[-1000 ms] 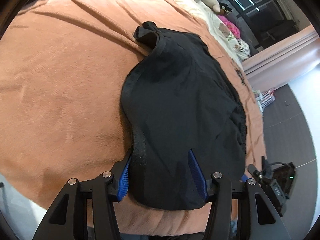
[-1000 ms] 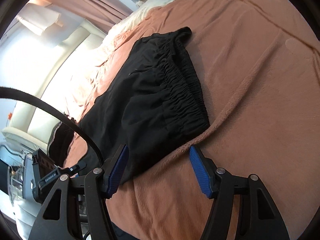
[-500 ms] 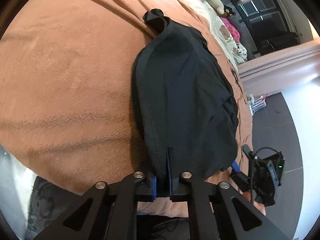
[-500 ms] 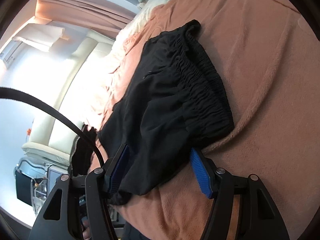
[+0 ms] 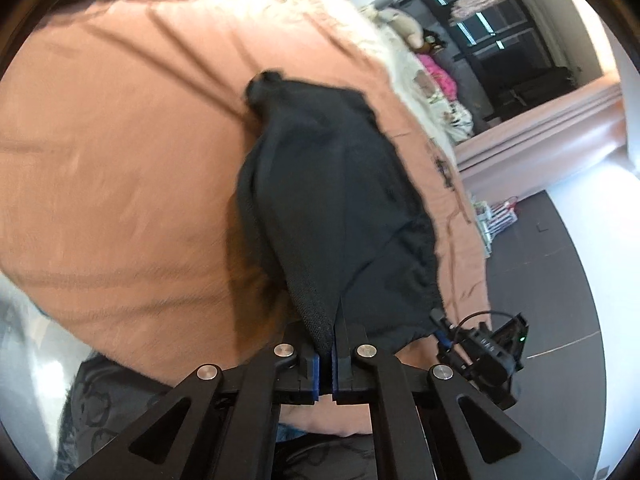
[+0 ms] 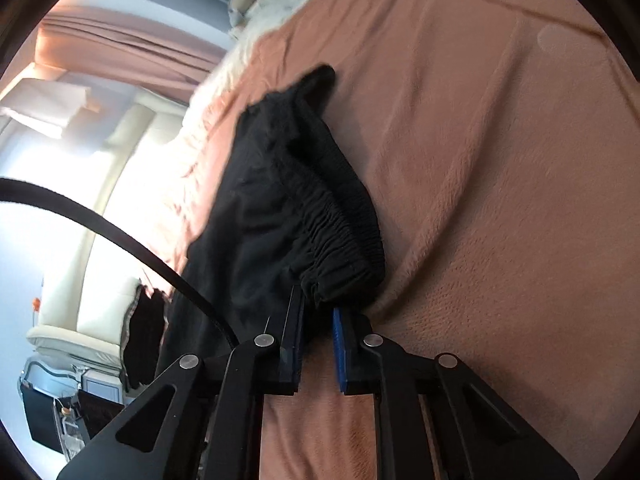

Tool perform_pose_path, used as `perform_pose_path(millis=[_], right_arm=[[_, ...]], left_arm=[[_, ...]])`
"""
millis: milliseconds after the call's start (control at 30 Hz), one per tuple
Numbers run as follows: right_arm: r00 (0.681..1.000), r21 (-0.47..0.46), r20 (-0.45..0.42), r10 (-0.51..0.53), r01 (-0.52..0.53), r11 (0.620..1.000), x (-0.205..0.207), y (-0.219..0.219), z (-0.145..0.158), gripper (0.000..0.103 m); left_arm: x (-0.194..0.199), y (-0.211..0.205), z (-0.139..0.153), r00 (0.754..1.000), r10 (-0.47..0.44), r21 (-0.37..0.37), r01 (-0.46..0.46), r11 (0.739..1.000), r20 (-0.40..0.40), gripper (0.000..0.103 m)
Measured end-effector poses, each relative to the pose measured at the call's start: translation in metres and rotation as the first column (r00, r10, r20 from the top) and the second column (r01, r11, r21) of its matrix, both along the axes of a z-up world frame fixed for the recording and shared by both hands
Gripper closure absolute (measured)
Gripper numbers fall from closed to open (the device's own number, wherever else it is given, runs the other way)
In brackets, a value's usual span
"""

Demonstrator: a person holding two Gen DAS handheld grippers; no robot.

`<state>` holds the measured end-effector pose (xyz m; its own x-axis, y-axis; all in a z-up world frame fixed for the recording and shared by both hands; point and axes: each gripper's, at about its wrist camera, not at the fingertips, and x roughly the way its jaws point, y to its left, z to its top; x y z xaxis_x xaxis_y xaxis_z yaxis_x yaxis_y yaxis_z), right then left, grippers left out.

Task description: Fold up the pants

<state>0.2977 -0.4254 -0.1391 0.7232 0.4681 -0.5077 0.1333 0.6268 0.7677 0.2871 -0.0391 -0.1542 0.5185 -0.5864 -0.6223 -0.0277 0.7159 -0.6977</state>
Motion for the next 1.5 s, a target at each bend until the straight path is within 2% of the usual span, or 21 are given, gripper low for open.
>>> perform_pose_path(millis=[200, 433, 933, 1233, 1500], right_arm=[[0.998, -0.013, 0.058, -0.016, 0.017, 1.0, -0.017, 0.002, 0.02, 0.095], [0.996, -0.011, 0.089, -0.01, 0.011, 1.0, -0.018, 0.005, 0.022, 0.095], [0.991, -0.024, 0.133, -0.006, 0.009, 1.0, 0.036, 0.009, 0.046, 0.095], [0.992, -0.045, 0.127, -0.015, 0.021, 0.999, 0.085, 0.014, 0.056, 0.095], [0.995, -0.053, 0.097, -0.021, 0.026, 0.998, 0.133, 0.013, 0.051, 0.095]], left_arm=[[0.007, -0.008, 0.039, 0.996, -0.009, -0.003, 0.009, 1.0, 0.085, 0.1], [0.036, -0.017, 0.067, 0.989, -0.021, 0.03, 0.016, 0.999, 0.147, 0.1], [0.145, -0.034, 0.113, 0.978, -0.058, 0.149, 0.028, 0.988, 0.2, 0.1], [0.219, -0.051, 0.111, 0.98, -0.078, 0.204, 0.04, 0.978, 0.182, 0.1], [0.285, -0.069, 0.086, 0.987, -0.09, 0.256, 0.055, 0.965, 0.13, 0.1]])
